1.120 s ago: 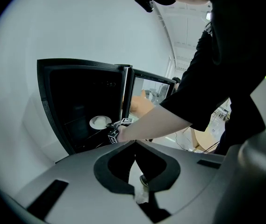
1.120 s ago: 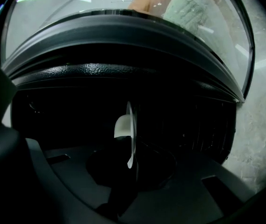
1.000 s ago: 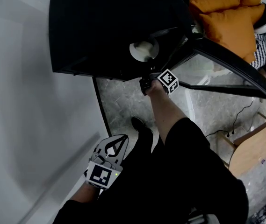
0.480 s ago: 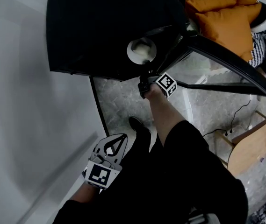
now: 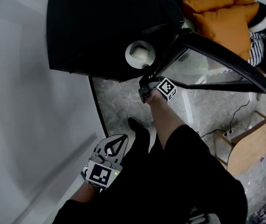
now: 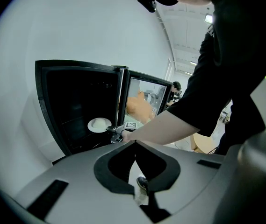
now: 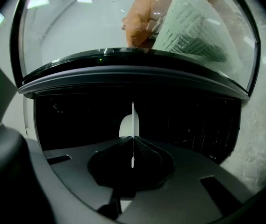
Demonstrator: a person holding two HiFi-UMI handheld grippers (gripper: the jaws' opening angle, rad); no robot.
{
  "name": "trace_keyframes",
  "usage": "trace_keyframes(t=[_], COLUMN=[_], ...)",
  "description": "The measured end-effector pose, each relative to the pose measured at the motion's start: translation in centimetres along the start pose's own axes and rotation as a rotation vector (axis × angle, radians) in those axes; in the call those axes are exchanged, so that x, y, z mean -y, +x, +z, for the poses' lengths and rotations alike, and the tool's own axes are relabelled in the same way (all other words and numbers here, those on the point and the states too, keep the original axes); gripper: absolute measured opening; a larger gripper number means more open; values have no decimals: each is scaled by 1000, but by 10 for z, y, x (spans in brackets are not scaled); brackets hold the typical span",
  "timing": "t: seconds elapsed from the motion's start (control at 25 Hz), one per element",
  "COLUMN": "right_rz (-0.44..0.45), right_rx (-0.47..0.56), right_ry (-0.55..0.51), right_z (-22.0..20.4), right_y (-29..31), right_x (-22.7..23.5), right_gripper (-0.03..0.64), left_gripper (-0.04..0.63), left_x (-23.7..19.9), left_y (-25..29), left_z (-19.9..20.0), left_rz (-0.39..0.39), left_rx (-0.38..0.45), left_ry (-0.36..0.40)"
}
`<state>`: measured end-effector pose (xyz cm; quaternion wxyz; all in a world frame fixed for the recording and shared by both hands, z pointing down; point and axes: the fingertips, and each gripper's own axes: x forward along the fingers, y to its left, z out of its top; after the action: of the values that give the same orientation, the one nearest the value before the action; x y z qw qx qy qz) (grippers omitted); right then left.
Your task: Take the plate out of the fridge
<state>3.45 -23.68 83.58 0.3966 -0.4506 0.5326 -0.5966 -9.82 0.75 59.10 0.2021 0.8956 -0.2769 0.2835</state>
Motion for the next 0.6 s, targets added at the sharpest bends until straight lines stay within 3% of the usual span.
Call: trace_keyframes(t=[0.6], right_rz=[-9], right_rx=[-94], right_ry=[-27], right_z=[-20], right_y=[-34], right_x=[-32], right_gripper=[14], left_gripper=[8], left_x=[3], left_y=[-5], left_z=[10], left_rz=[4], left_rx=[30], left_ry=[2])
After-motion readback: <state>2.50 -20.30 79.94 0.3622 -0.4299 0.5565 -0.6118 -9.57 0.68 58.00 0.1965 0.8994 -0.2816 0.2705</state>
